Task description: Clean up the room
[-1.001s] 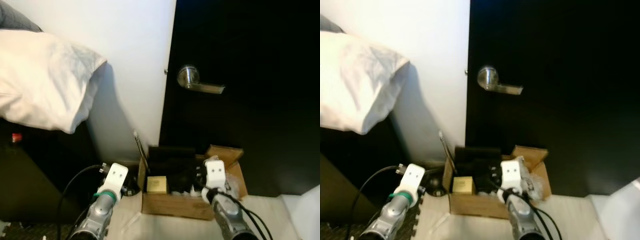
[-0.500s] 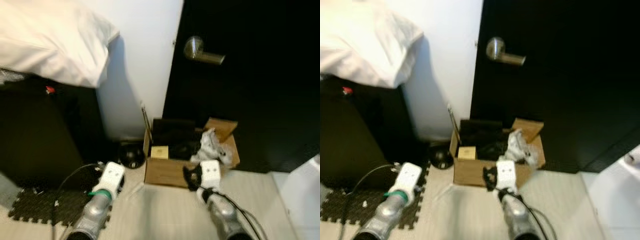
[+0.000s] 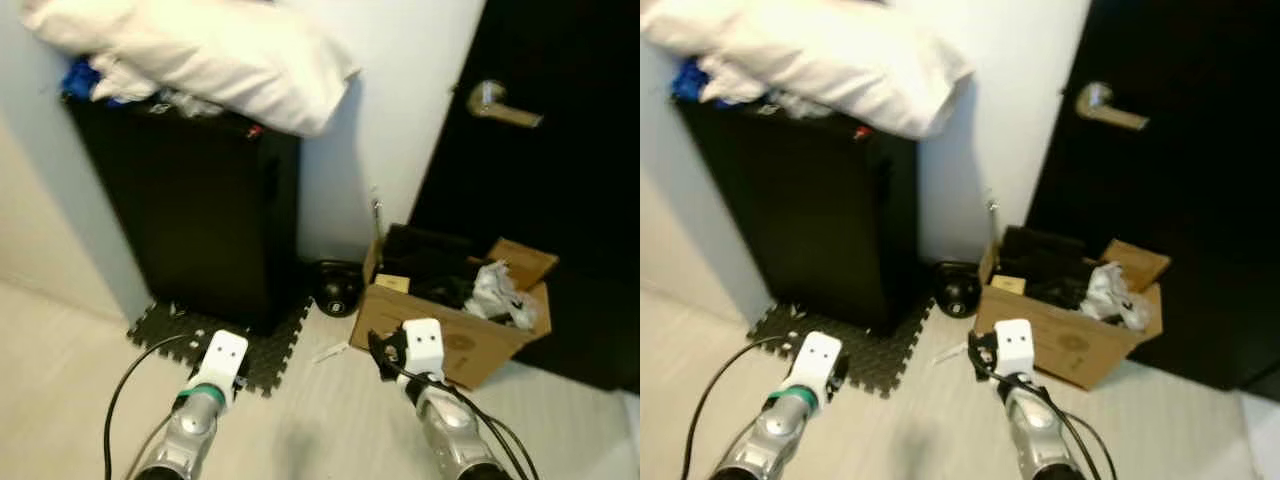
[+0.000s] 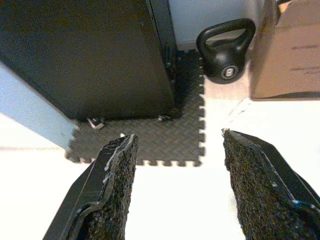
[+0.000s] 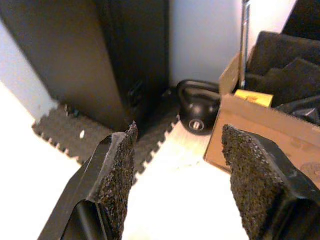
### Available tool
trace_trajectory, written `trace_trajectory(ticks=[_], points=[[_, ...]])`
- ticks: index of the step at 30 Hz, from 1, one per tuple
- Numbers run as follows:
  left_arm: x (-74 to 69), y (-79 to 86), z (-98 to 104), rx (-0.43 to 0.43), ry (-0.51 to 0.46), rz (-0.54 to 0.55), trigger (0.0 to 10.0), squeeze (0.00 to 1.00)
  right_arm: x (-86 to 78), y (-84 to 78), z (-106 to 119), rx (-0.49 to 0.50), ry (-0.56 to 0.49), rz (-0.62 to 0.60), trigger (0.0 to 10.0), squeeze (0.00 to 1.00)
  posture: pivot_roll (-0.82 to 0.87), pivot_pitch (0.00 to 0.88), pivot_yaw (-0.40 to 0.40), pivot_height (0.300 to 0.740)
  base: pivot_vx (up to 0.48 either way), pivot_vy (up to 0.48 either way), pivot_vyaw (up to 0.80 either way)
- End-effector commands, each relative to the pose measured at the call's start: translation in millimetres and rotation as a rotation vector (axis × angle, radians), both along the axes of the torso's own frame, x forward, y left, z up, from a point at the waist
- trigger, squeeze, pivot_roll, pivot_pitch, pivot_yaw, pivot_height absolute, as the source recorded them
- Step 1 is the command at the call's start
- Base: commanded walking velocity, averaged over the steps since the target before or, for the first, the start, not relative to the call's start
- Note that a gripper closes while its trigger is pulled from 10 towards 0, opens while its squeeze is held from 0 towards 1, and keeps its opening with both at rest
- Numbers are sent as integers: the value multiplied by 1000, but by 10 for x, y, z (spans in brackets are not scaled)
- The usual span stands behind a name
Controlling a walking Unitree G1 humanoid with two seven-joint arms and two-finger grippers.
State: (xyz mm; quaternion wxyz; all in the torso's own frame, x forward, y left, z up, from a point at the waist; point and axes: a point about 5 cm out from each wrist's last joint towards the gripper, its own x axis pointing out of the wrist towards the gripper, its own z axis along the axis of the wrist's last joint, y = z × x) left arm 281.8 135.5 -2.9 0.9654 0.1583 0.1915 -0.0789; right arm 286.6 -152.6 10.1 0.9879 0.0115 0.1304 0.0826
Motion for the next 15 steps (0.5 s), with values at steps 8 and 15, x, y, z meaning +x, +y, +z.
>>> trace_trajectory(ticks=[8, 15], points=[[83, -27, 120, -23, -47, -41, 10000, 0, 171, 317, 306, 42, -149, 100, 10000, 0, 49, 0, -8, 740, 0, 0, 770], [127, -61, 194, -31, -86, -59, 10000, 0, 194, 413, 367, 63, -171, 141, 10000, 0, 53, 0, -7, 740, 0, 0, 761]])
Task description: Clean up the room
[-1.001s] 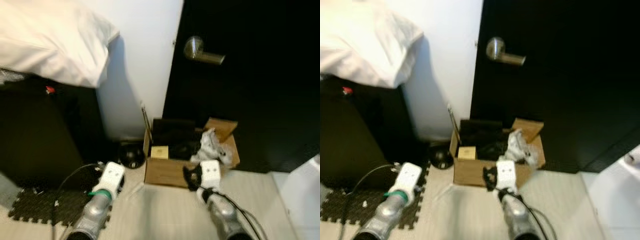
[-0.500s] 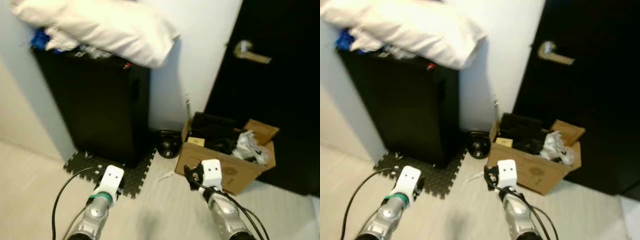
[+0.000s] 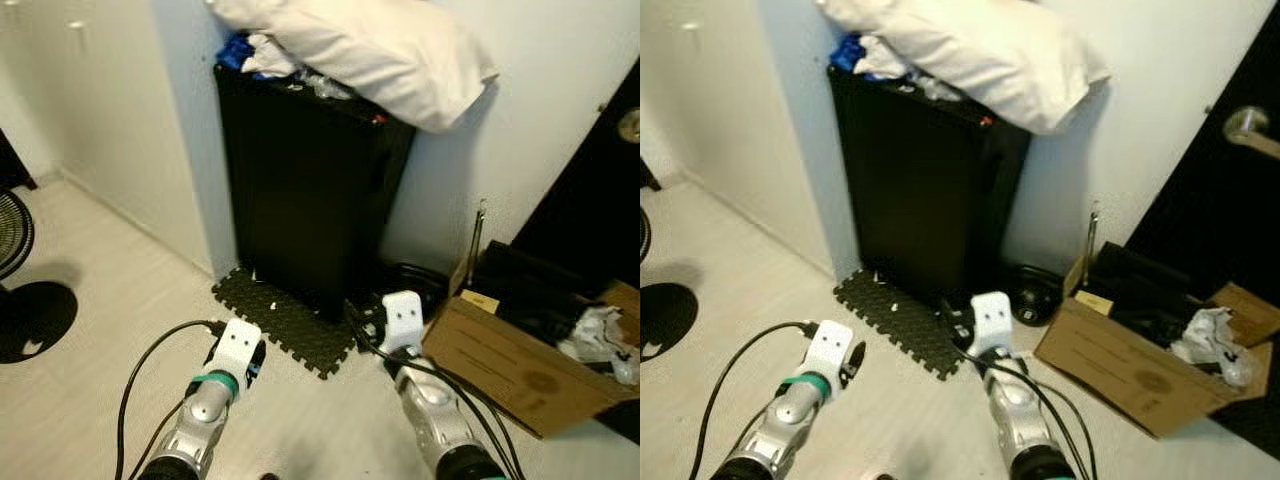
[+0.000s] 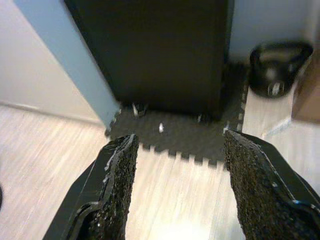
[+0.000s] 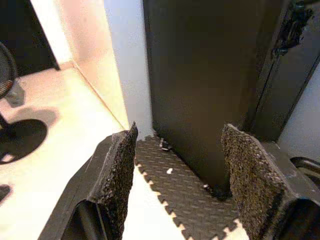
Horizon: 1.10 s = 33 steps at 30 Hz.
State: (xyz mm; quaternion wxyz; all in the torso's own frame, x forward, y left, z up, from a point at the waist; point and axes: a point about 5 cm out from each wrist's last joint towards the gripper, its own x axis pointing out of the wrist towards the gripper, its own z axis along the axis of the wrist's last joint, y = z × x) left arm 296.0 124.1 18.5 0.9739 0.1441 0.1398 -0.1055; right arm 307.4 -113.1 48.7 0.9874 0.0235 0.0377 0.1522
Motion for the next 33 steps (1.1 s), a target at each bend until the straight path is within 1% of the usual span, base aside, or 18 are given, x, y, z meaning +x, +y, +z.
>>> trace_trajectory(ticks=[1, 5, 14, 22, 24, 26, 33], points=[[-16, 53, -21, 18, 6, 3, 10000, 0, -14, 18, -20, 4, 12, 9, 10000, 0, 53, 0, -7, 740, 0, 0, 763], [-15, 69, -20, 30, 0, 5, 10000, 0, -51, 28, -61, 1, 24, 25, 10000, 0, 51, 0, -7, 740, 0, 0, 756], [-15, 75, -11, 37, -8, 1, 10000, 0, -81, 45, -81, -3, 37, 49, 10000, 0, 46, 0, -6, 740, 0, 0, 756], [-29, 77, -21, 54, -11, -5, 10000, 0, -95, 49, -82, -1, 39, 61, 10000, 0, 46, 0, -6, 740, 394, 0, 750], [-33, 87, -30, 60, -8, 0, 10000, 0, -90, 31, -105, 0, 61, 29, 10000, 0, 48, 0, -6, 740, 465, 0, 0], [-33, 88, -30, 60, -7, 0, 10000, 0, -89, 27, -107, 4, 65, 26, 10000, 0, 48, 0, -6, 740, 465, 0, 0], [-37, 97, -38, 64, -4, 6, 10000, 0, -103, 22, -108, 8, 65, 44, 10000, 0, 46, 0, -6, 740, 465, 0, 0]])
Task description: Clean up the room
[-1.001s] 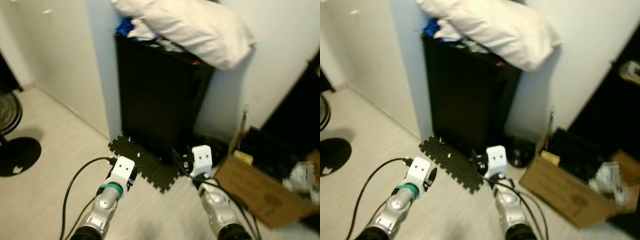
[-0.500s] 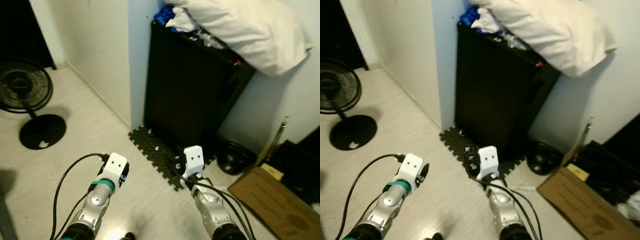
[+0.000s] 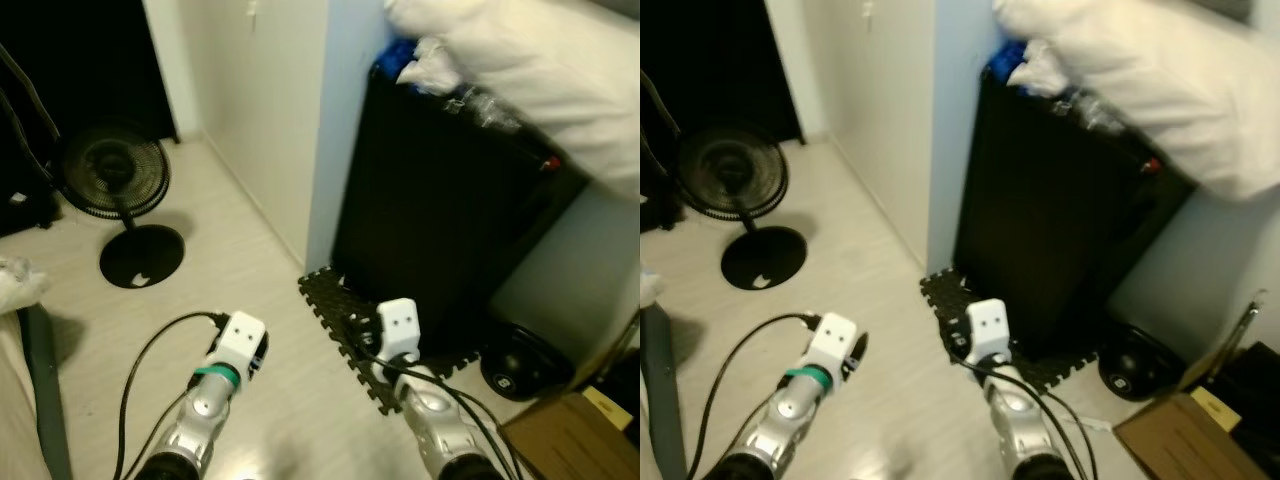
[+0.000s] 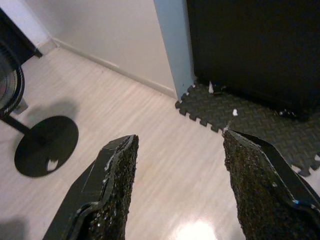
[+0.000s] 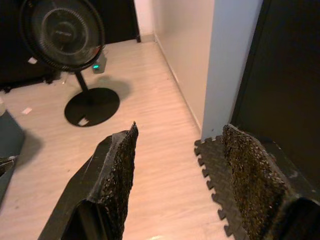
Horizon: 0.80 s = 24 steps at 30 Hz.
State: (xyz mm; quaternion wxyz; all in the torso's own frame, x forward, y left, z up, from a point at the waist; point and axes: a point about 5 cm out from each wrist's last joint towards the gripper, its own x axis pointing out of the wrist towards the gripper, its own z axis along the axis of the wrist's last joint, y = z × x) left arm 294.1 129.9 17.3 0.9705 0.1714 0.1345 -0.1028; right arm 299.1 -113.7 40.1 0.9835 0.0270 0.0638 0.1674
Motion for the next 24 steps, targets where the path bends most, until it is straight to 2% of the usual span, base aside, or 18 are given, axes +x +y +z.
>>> trace_trajectory(ticks=[1, 15, 18, 24], points=[[-18, 39, -26, 10, 12, 11, 10000, 0, -20, 27, -22, 8, 13, 12, 10000, 0, 46, 0, -6, 740, 465, 0, 0], [-22, 27, -34, 11, 15, 14, 10000, 0, -36, 32, -17, 11, 10, 27, 10000, 0, 44, 0, -6, 740, 465, 0, 715], [-24, 28, -36, 11, 16, 15, 10000, 0, -43, 47, -25, 16, 18, 40, 10000, 0, 44, 0, -6, 740, 465, 0, 494], [-24, 29, -37, 11, 15, 17, 10000, 0, -56, 75, -25, 41, 26, 58, 10000, 0, 44, 0, -6, 740, 465, 0, 0]])
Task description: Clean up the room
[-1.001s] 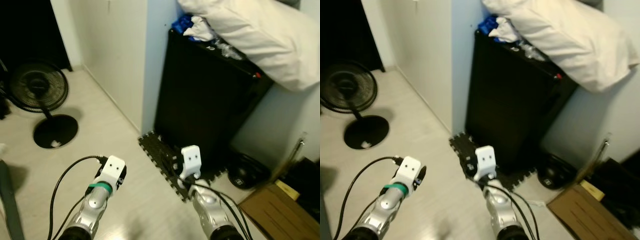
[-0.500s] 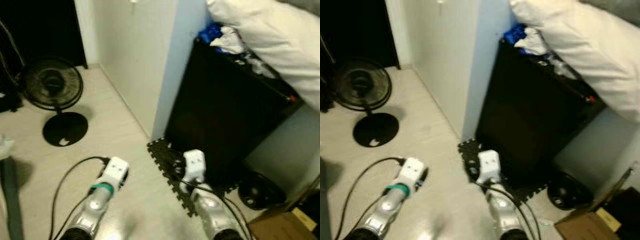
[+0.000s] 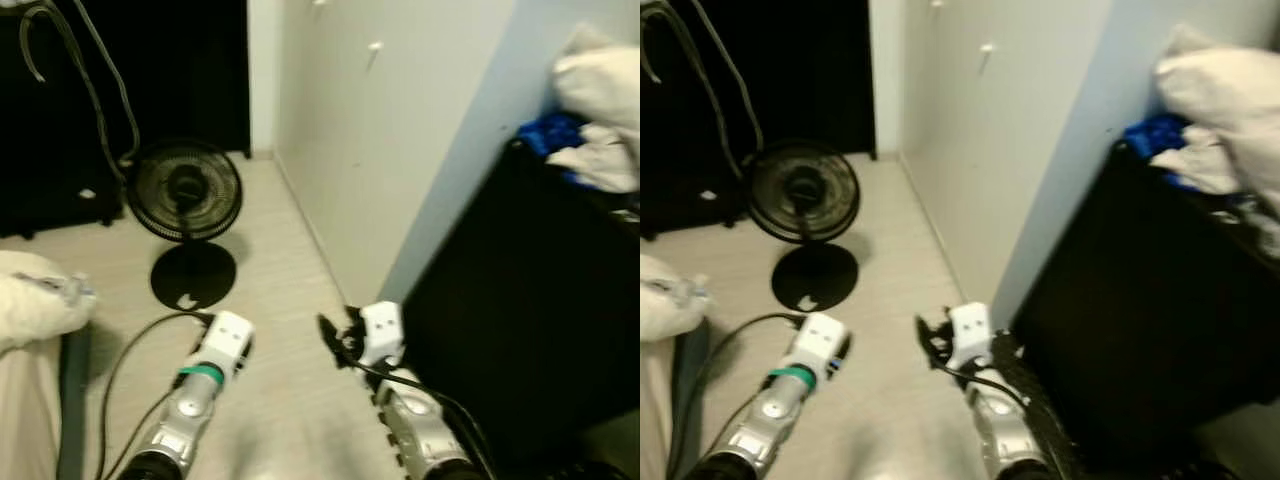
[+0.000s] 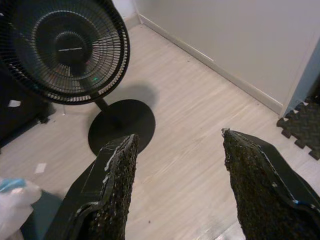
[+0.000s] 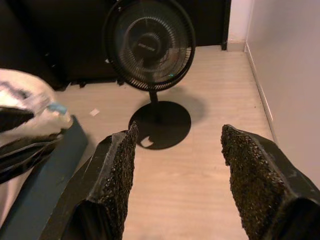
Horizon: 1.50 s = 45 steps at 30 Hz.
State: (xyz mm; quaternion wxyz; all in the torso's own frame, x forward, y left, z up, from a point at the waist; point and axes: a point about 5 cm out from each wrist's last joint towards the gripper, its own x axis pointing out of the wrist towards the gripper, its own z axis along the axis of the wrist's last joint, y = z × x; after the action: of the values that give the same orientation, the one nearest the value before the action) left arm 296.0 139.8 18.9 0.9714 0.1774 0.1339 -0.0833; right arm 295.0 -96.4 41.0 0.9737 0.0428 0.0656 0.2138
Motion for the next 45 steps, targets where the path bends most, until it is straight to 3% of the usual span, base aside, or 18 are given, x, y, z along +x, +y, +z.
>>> trace_trajectory(ticks=[1, 12, 18, 20, 25, 27, 28, 30, 32, 37, 45], points=[[-42, -70, -52, -6, 24, -19, 10000, 0, -6, -116, -36, 9, 25, -54, 10000, 0, 44, 0, -6, 740, 465, 0, 0], [-39, -65, -56, -2, 28, -18, 10000, 0, 39, -255, -40, 43, 51, -133, 10000, 0, 43, 0, -5, 740, 464, 0, 0], [-61, -60, -92, -8, 46, -16, 10000, 0, 35, -286, -93, 2, 80, -146, 10000, 0, 46, 0, -7, 740, 241, 0, 0], [-189, -29, -217, 54, 81, -87, 10000, 0, -38, -366, -246, -32, 147, -171, 10000, 0, 51, 0, 0, 740, 0, 0, 0], [-300, 20, -315, 79, 119, -123, 10000, 0, -102, -428, -357, -53, 202, -195, 10000, 0, 51, 0, 15, 740, 0, 0, 0], [-414, 118, -435, 80, 206, -121, 10000, 0, -278, -549, -579, -59, 325, -246, 10000, 0, 53, 0, 54, 740, 0, 0, 0], [-414, 118, -435, 80, 206, -121, 10000, 0, -278, -549, -579, -59, 325, -246, 10000, 0, 53, 0, 54, 740, 0, 0, 0], [-501, 239, -539, 67, 309, -99, 10000, 0, -497, -595, -784, -87, 431, -243, 10000, 0, 45, 0, 75, 740, 0, 0, 0], [-516, 266, -557, 64, 329, -94, 10000, 0, -549, -592, -825, -96, 449, -234, 10000, 0, 45, 0, 75, 740, 0, 0, 0], [-549, 386, -597, 21, 390, -53, 10000, 0, -583, -521, -847, -93, 440, -230, 10000, 0, 10, 0, 121, 740, 0, 0, 0], [-578, 333, -628, 21, 395, -66, 10000, 0, -502, -513, -780, -171, 375, -221, 10000, 0, 9, 0, 100, 740, 0, 0, 724]])
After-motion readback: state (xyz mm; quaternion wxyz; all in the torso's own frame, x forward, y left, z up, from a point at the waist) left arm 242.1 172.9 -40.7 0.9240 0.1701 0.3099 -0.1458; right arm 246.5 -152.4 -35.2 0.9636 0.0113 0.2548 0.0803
